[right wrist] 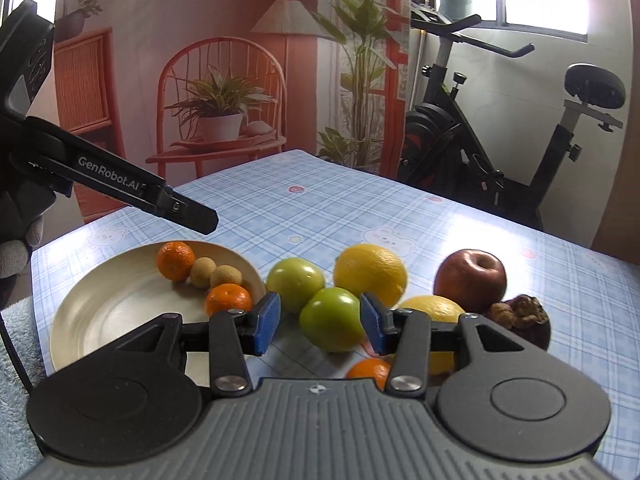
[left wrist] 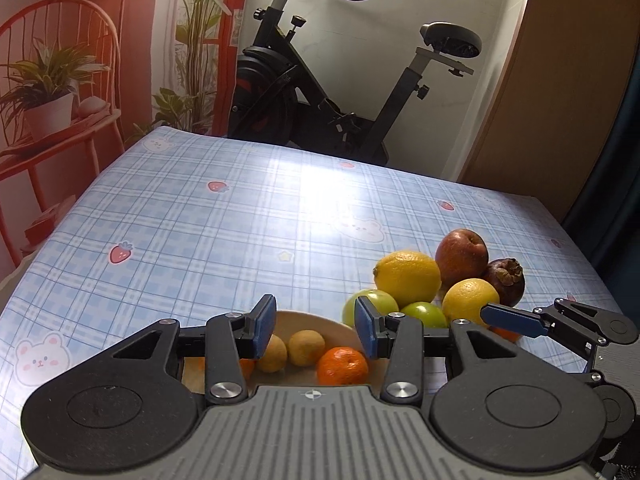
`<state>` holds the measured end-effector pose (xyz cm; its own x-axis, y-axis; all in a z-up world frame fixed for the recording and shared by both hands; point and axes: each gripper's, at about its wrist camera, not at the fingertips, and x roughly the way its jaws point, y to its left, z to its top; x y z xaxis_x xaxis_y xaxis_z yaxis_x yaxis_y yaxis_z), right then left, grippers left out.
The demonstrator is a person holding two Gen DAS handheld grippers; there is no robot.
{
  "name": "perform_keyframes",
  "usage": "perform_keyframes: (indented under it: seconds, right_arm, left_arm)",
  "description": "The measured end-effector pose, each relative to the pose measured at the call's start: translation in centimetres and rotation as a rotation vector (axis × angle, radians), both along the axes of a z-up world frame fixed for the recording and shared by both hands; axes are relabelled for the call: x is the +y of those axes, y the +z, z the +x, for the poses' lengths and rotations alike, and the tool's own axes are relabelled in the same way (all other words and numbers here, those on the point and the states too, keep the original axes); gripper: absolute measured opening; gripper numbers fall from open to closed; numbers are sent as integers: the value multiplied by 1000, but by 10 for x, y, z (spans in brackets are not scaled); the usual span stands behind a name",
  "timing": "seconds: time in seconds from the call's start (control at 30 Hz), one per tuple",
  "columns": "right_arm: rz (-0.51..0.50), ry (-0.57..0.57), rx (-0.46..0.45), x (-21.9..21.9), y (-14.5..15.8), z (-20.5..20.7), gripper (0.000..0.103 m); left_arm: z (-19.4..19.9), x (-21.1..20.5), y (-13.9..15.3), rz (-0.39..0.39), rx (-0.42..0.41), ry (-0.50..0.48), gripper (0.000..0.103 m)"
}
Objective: Organize fruits
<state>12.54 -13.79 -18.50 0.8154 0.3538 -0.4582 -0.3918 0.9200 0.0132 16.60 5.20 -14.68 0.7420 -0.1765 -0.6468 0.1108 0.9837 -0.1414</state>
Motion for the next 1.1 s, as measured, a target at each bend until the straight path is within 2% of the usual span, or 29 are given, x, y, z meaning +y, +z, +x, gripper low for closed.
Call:
perform_keyframes:
  seconds: [0.17,0.4,0.53,0.83,1.1]
  right_arm:
    - [52,-106,15,-45,-5,-9,48]
    - [51,-151,20,-80,-15,-20,48]
    - [72,-166,34,-94,-22,-19,48]
    - [46,-95,3,-88,-23,-11,48]
    - [63,-71,33,-90,-25,-5,48]
  left_arm:
    - [5,-39,-1,4,12,-56,45]
    - [3,-85,-10,8,37,-144,43]
    - [0,-109,-18,38,55,-200,40]
    - [2,-120,-31,22,93,-170,40]
    - [5,-123,-34,14,114,-159,40]
